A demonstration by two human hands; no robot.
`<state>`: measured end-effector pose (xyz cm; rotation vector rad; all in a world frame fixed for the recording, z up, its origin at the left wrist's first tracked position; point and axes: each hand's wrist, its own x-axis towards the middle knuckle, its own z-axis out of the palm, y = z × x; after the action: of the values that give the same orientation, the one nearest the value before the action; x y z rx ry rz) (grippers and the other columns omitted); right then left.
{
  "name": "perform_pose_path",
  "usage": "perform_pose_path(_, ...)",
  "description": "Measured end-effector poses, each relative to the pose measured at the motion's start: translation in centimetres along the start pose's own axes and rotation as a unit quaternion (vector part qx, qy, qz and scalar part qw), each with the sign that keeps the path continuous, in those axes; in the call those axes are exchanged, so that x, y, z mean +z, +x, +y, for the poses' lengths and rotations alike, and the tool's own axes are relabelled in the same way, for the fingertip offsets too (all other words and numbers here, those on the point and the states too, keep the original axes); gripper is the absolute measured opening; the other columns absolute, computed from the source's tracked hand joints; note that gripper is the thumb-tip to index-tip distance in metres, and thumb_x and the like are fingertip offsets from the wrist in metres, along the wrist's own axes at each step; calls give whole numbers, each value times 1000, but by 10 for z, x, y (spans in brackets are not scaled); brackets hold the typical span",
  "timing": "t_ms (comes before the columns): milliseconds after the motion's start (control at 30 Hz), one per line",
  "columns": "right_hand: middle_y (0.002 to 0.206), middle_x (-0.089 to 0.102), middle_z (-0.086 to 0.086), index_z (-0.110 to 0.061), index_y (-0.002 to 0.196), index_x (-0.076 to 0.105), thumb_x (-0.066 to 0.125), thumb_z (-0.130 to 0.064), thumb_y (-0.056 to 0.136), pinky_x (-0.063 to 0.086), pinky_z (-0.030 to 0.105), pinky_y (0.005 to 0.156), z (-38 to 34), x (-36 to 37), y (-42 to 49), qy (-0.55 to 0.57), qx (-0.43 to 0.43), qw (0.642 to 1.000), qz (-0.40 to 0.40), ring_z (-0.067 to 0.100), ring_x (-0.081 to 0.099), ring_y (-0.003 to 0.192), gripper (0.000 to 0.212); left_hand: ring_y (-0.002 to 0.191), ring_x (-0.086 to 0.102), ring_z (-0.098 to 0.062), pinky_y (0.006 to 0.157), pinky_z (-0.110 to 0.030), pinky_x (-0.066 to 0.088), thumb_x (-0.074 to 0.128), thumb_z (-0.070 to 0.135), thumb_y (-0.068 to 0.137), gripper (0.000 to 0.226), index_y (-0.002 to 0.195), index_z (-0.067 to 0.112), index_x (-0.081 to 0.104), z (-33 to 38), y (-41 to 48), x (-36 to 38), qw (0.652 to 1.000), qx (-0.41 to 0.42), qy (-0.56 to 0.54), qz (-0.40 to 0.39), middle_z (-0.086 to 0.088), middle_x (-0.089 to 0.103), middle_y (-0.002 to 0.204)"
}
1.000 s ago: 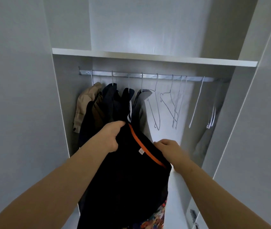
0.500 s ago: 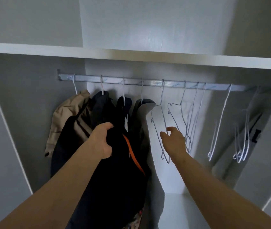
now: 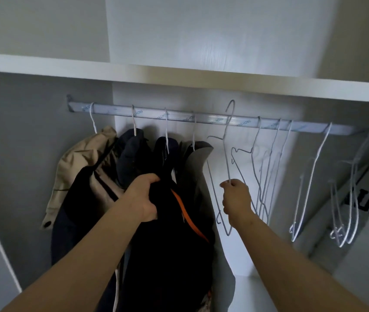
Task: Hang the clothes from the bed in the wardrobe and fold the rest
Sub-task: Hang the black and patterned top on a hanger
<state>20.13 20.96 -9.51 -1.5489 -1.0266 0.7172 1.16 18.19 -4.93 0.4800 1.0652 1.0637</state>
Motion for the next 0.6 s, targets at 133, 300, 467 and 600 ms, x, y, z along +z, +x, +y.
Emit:
perform_pose_path(133, 62, 44, 5, 5, 95, 58, 43, -11, 90, 30, 28, 52, -2, -1, -30, -9, -18, 999, 41, 17, 37, 57, 22, 59, 57, -28, 41, -30, 49, 54, 13, 85, 17, 74, 2, 59, -1, -11, -3, 1000, -8, 14, -20, -14, 62, 49)
perform_pose_path(300, 61, 38, 7, 13, 98, 55, 45, -16, 90, 28, 28, 52, 0, -4, -86, -24, -5, 995, 94, 17, 32, 55, 31, 57, 60, -29, 53, -36, 52, 52, 13, 84, 20, 72, 0, 62, -7, -32, -22, 996, -8, 55, -75, -13, 63, 49)
perform_pose_path(467, 63, 42, 9, 11, 93, 56, 49, -18, 88, 32, 27, 54, 14, -11, -161, -32, 26, 988, 146, 21, 38, 60, 31, 51, 64, -25, 56, -33, 54, 53, 13, 85, 21, 70, 5, 65, -26, -61, -44, 980, 7, 145, -133, -11, 66, 56)
perform_pose_path(600, 60, 42, 8, 12, 78, 52, 54, -18, 88, 28, 28, 51, 26, -34, -229, -44, 23, 977, 205, 18, 35, 58, 32, 69, 59, -22, 60, -29, 50, 46, 5, 90, 16, 93, 12, 59, -48, -81, -53, 953, 136, 219, -158, -11, 60, 81)
